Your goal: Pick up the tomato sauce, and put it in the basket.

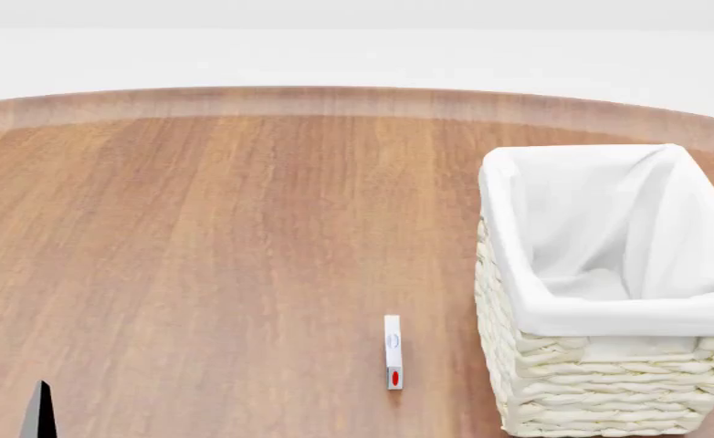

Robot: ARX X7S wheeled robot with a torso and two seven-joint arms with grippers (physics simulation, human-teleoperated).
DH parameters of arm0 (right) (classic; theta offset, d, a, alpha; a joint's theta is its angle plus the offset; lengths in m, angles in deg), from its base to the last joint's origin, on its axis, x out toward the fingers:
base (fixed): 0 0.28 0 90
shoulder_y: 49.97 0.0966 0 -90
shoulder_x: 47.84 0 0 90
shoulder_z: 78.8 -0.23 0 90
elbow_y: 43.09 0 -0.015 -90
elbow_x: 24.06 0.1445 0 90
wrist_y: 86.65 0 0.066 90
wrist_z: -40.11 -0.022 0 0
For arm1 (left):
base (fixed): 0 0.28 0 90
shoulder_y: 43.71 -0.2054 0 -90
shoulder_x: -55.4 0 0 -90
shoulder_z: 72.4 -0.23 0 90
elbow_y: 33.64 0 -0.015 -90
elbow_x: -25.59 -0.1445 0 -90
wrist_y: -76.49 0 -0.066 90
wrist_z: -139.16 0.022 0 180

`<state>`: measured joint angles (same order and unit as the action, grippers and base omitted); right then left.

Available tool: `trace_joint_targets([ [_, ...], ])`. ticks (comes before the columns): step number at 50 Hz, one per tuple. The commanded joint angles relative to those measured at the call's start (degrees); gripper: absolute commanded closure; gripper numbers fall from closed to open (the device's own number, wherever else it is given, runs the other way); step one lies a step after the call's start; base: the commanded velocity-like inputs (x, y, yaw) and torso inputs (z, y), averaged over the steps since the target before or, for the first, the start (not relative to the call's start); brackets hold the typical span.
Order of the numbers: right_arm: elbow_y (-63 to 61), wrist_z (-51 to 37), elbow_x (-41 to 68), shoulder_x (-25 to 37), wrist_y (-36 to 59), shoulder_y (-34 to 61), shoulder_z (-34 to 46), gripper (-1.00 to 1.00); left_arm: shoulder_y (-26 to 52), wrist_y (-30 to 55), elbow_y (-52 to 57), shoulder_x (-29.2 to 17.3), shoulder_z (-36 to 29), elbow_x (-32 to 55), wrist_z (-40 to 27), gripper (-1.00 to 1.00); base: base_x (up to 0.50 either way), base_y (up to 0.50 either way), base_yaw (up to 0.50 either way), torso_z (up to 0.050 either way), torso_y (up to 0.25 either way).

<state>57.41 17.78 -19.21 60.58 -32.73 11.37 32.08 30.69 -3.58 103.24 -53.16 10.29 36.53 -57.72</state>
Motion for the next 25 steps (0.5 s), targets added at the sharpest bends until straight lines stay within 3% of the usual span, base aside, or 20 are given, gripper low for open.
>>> trace_joint_targets([
  [1,2.83,1.19,1.30,-0.27,0.13,1.61,0.87,-1.00,-0.21,-0.61,-0.36,-0.30,0.08,0.54,-0.31,-1.00,0.00,0.00,0.00,0.000,0.000],
  [25,5.78,3.71,4.45,-0.46,3.45,5.55,2.31,-1.00,-0.02,-0.83,-0.85,-1.06,0.03,1.55,-0.83,-1.00,0.00,0.00,0.00,0.000,0.000],
])
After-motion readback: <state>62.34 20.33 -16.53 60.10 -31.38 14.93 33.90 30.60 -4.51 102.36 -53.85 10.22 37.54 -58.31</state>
